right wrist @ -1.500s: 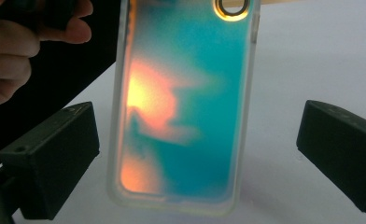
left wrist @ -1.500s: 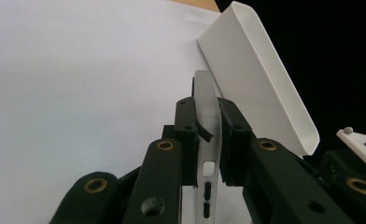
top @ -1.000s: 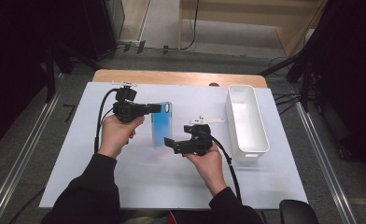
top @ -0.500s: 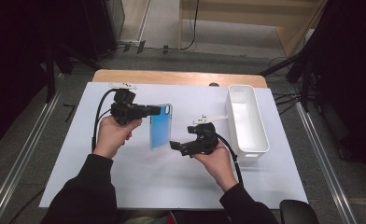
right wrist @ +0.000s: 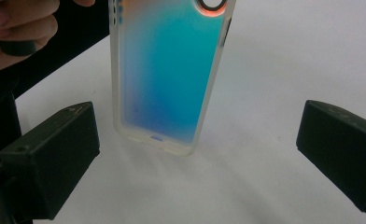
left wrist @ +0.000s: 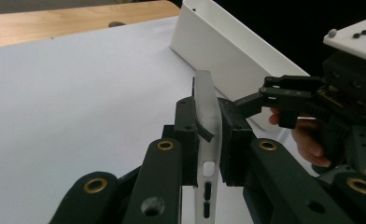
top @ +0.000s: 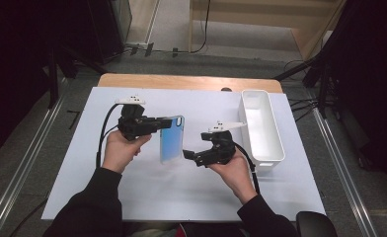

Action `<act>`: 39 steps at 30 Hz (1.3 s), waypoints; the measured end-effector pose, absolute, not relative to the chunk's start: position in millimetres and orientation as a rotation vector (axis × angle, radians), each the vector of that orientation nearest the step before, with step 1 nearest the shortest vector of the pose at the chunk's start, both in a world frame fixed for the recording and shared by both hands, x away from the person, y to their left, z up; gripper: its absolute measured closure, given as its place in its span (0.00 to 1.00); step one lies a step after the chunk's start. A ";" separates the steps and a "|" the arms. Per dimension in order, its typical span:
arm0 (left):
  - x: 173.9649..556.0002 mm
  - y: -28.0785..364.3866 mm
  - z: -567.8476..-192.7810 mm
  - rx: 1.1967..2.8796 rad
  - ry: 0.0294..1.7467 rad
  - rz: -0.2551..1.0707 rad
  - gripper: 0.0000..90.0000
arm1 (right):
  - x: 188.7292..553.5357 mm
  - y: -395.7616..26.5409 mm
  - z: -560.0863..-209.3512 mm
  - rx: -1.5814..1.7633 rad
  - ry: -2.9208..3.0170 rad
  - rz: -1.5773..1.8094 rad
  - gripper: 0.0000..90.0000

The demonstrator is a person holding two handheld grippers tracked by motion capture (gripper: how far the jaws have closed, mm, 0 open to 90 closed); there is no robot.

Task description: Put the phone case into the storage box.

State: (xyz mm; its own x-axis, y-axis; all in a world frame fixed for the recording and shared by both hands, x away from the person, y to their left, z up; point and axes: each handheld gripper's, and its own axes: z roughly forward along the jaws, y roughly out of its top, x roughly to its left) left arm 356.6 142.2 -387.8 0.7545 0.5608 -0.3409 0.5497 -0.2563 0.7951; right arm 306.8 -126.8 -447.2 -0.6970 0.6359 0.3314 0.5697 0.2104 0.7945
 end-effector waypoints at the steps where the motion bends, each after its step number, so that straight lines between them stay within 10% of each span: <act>1: 354.9 142.1 -389.1 1.915 0.849 0.028 0.88 | 306.6 -126.8 -446.9 1.192 2.390 1.517 0.00; 39: 310.3 121.4 -398.5 1.724 1.004 0.237 0.88 | 303.2 -100.5 -426.3 1.209 2.231 1.489 0.00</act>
State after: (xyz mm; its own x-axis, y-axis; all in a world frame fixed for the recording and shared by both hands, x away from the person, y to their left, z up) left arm 310.3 121.4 -398.5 0.6241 0.7180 -0.3082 0.5041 -0.0687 0.8609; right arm 303.2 -100.5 -426.3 -0.6459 0.7172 0.2615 0.5168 0.1586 0.8413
